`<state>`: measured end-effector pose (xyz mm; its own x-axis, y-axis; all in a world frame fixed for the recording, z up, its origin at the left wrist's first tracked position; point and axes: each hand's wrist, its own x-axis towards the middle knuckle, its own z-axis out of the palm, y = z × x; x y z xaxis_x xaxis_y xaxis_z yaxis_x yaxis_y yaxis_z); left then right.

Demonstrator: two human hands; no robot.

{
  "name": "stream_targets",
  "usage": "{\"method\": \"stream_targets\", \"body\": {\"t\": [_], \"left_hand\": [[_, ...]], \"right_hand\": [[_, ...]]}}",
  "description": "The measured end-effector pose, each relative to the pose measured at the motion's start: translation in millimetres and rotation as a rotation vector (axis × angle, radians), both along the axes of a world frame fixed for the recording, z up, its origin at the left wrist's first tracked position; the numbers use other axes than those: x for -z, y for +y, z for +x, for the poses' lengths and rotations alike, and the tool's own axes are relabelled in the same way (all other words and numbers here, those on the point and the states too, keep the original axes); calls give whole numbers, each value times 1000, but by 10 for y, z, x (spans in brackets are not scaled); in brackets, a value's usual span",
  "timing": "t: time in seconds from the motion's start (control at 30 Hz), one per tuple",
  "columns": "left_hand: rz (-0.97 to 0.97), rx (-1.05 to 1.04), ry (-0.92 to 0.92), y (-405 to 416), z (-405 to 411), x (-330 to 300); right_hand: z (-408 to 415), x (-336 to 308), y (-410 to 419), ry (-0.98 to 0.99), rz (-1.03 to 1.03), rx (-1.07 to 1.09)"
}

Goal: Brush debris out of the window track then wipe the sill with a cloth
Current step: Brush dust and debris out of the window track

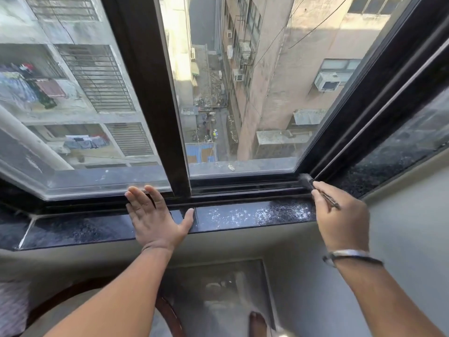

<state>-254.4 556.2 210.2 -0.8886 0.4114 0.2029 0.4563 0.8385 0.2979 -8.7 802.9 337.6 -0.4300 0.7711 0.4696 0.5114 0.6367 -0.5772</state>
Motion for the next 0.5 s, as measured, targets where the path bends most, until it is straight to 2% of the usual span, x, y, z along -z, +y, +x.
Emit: {"method": "stream_targets", "body": {"t": [0.1, 0.17, 0.23, 0.5], "left_hand": [[-6, 3, -19, 14, 10, -28], [-14, 5, -33, 12, 19, -46], [-14, 5, -48, 5, 34, -61], [-45, -10, -52, 21, 40, -65]], "right_hand": [[213, 50, -246, 91, 207, -219], [209, 153, -337, 57, 131, -300], [133, 232, -382, -97, 15, -319], [156, 400, -451, -192, 100, -461]]}}
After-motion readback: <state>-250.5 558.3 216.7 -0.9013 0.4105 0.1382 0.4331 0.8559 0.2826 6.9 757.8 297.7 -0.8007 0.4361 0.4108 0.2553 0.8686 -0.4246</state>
